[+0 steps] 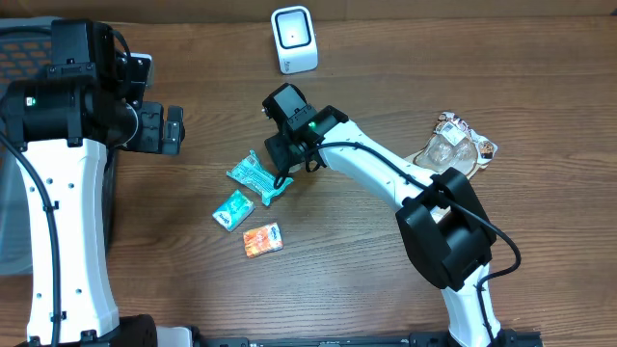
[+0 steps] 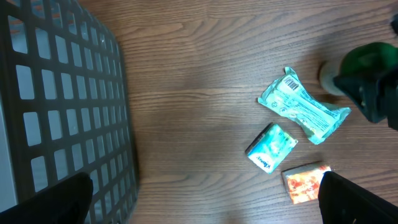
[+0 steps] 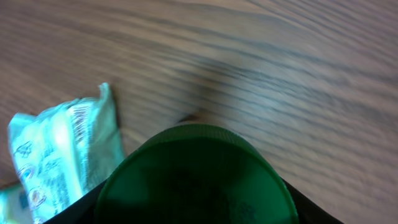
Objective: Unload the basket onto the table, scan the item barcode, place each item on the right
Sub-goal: 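Move the right gripper to the green-lidded jar and grasp its lid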
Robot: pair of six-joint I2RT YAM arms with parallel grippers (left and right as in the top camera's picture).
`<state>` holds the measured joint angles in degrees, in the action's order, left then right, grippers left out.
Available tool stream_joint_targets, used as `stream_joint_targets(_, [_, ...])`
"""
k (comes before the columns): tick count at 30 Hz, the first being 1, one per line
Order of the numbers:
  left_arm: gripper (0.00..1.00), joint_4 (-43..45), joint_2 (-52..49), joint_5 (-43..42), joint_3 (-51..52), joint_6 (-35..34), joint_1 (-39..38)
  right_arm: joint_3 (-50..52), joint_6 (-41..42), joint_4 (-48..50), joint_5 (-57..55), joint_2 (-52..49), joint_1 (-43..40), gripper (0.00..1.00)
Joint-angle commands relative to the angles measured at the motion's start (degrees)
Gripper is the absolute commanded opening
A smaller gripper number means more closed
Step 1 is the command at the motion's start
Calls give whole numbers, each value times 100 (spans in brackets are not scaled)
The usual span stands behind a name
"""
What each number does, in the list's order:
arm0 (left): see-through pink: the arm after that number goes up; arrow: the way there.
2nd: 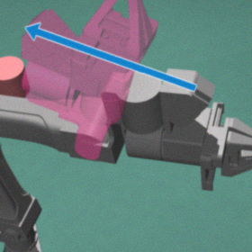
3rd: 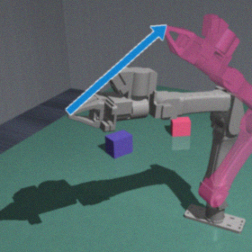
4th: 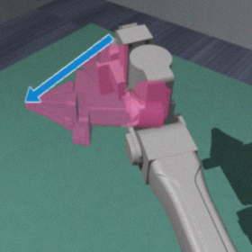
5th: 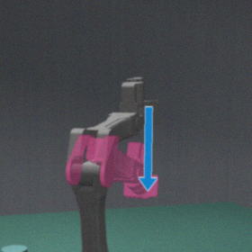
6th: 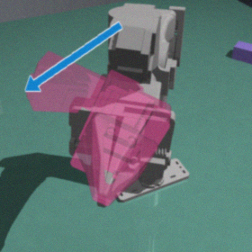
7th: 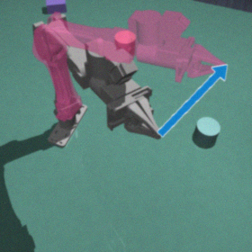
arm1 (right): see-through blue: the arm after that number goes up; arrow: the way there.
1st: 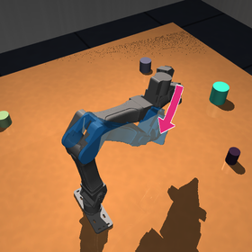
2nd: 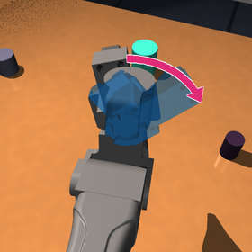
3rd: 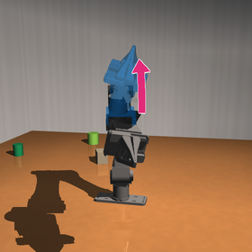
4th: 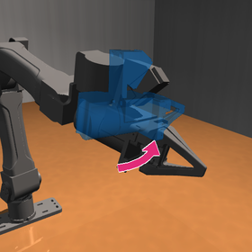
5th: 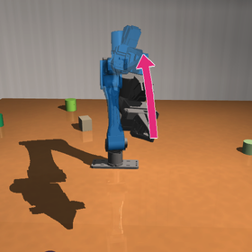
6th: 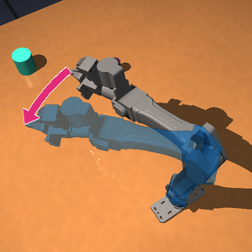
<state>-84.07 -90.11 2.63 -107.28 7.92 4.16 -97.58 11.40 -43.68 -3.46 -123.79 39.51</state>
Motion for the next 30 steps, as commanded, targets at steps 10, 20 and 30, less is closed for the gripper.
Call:
stream_joint_targets(10, [99, 9, -22, 11, -46, 63, -7, -111, 4741, -772, -929, -33, 7, 36])
stream_joint_targets(20, [99, 9, -22, 13, -46, 63, -7, -111, 6690, -763, -535, -33, 7, 25])
stream_joint_targets(30, [100, 9, -22, 11, -46, 66, -7, -114, 6404, -476, -750, -31, 4, 74])
